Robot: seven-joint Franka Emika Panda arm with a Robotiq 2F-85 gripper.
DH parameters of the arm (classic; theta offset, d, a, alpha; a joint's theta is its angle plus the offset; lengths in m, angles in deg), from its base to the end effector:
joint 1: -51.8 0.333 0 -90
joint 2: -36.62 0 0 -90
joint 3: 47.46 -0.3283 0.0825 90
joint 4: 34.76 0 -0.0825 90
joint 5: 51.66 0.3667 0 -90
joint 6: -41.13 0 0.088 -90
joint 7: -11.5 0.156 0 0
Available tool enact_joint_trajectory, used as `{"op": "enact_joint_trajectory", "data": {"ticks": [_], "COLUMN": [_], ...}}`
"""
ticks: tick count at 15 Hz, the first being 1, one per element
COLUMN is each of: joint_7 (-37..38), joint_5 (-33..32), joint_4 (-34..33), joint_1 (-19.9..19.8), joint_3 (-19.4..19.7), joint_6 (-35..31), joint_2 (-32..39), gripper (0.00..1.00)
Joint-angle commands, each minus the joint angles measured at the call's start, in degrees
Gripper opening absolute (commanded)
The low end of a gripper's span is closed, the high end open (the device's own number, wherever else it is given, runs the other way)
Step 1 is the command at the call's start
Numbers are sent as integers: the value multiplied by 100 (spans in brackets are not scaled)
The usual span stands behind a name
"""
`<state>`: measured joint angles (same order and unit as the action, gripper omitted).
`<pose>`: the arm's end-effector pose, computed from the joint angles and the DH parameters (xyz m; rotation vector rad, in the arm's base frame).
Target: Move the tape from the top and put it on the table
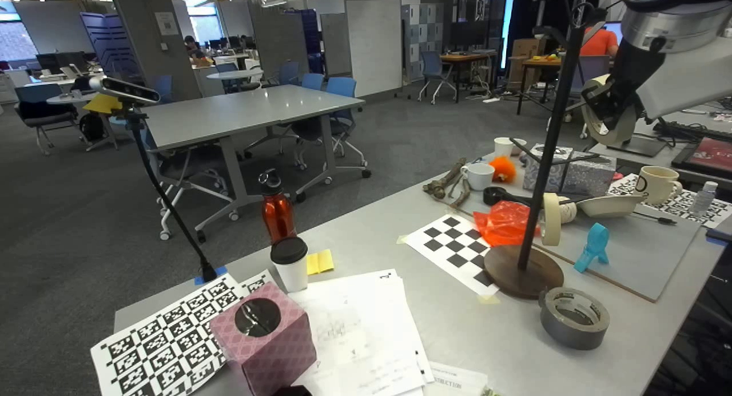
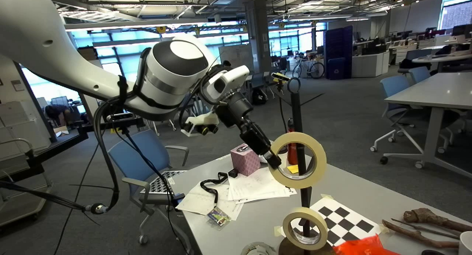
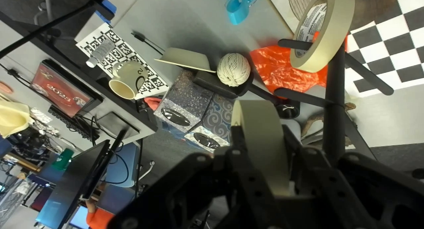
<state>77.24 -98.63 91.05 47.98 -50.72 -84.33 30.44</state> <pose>0.5210 -0.0602 0.4337 2.3918 -0.8687 0.5986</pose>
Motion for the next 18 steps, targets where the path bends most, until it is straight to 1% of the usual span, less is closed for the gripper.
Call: {"op": "enact_joint_trajectory", "data": {"ticks": [1, 4, 5, 12, 16, 18], "joint_7": [127, 272, -65, -270, -604, -826], "joint_5": [-257, -537, -127, -87, 493, 997], "joint_4": [-76, -71, 381, 605, 768, 883], "joint_1": [106, 102, 163, 131, 147, 156], "joint_3": [16, 12, 27, -41, 93, 178], "joint_6": [185, 156, 425, 1036, 994, 945], "joint_2": [-78, -96, -944, -2068, -2283, -2325], "gripper": [7, 7, 7, 7, 7, 7]}}
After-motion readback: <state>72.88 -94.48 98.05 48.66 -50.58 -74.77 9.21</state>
